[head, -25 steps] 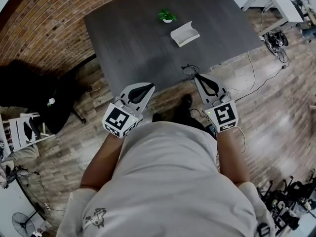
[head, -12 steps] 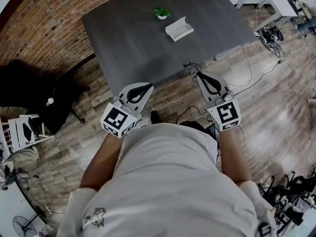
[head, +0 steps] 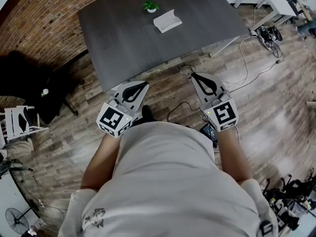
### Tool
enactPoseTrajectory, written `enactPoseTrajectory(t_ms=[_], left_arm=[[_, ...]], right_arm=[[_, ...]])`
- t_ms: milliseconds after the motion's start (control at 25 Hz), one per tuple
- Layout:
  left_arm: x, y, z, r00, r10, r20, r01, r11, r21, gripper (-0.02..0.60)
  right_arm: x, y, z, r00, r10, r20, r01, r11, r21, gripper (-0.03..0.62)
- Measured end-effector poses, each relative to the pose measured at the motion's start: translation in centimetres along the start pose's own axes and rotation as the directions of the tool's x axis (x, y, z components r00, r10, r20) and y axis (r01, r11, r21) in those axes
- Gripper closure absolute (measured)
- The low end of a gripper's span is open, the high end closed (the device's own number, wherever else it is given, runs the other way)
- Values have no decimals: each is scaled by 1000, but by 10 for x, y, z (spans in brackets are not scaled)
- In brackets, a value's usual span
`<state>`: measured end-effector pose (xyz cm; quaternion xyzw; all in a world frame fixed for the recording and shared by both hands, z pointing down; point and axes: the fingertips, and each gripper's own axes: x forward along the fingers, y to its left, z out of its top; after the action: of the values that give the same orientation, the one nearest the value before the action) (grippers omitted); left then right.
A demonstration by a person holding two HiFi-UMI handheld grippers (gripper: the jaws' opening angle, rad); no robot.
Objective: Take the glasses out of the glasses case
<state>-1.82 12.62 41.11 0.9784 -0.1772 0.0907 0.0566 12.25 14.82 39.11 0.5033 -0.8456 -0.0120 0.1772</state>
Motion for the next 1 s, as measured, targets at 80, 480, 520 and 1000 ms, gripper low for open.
enactPoseTrajectory(t_ms=[80, 480, 520, 1000], left_arm=[[2, -19, -1, 1000, 17, 4, -17, 1000, 3, 571], [-2, -100, 1, 997, 75, 31, -75, 997, 5, 571], [-2, -107, 1, 996, 77, 33, -77, 997, 3, 571], [-6, -154, 1, 994, 95, 51, -94, 995, -29, 571]], right_arm=[[-18, 4, -8, 1000, 16, 4, -16, 1000, 3, 579], [-95, 25, -35, 999, 47, 27, -48, 998, 38, 580], [-102, 27, -38, 998, 50, 29, -51, 998, 43, 580], [-152, 44, -45, 995, 57, 80, -62, 996, 62, 579]])
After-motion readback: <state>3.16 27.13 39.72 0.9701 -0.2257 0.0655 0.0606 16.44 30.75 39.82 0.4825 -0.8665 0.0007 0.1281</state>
